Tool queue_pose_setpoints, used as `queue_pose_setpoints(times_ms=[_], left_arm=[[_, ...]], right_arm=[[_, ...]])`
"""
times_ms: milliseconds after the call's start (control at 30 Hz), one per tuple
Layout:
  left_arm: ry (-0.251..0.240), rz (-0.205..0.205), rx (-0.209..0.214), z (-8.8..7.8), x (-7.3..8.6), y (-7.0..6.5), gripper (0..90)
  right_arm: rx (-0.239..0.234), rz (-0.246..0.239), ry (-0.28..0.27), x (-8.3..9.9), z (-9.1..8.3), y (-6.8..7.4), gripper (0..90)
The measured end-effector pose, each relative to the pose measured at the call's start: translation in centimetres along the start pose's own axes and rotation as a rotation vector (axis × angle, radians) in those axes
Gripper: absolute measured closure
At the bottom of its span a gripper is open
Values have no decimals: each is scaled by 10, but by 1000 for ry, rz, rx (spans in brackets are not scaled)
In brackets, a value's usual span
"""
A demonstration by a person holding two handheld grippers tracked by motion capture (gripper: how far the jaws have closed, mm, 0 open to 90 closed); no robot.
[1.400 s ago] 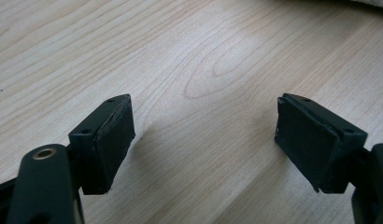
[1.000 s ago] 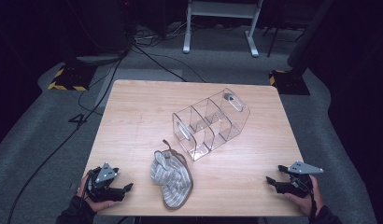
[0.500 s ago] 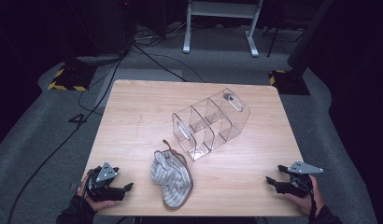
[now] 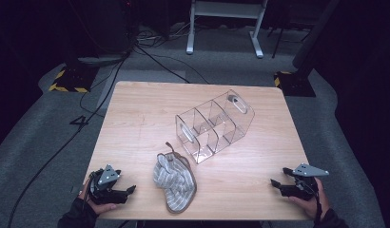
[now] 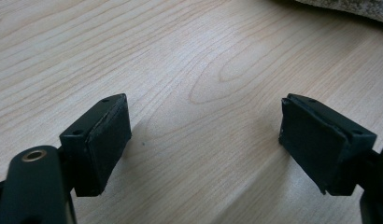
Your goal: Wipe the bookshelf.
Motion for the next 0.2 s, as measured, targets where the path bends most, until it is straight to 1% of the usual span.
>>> queue_pose_setpoints(times_ms=[133,167,200], left_arm=[[1,-2,-1,0,0,0,169],[-2,-13,0,0,0,-1,169],[-2,-13,0,0,0,-1,169]], right_arm=[[0,1,0,0,0,0,243],[0,0,0,0,0,0,243],[0,0,0,0,0,0,243]])
Point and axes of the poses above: each handheld gripper's, and its own axes: z roughly forward along the jaws, x roughly out of its underside, y roughly to its left, the point moved 6 cm from there along z, roughly forward along the jaws, and after that the axes turned 1 degree about y, right-handed, at the moved point
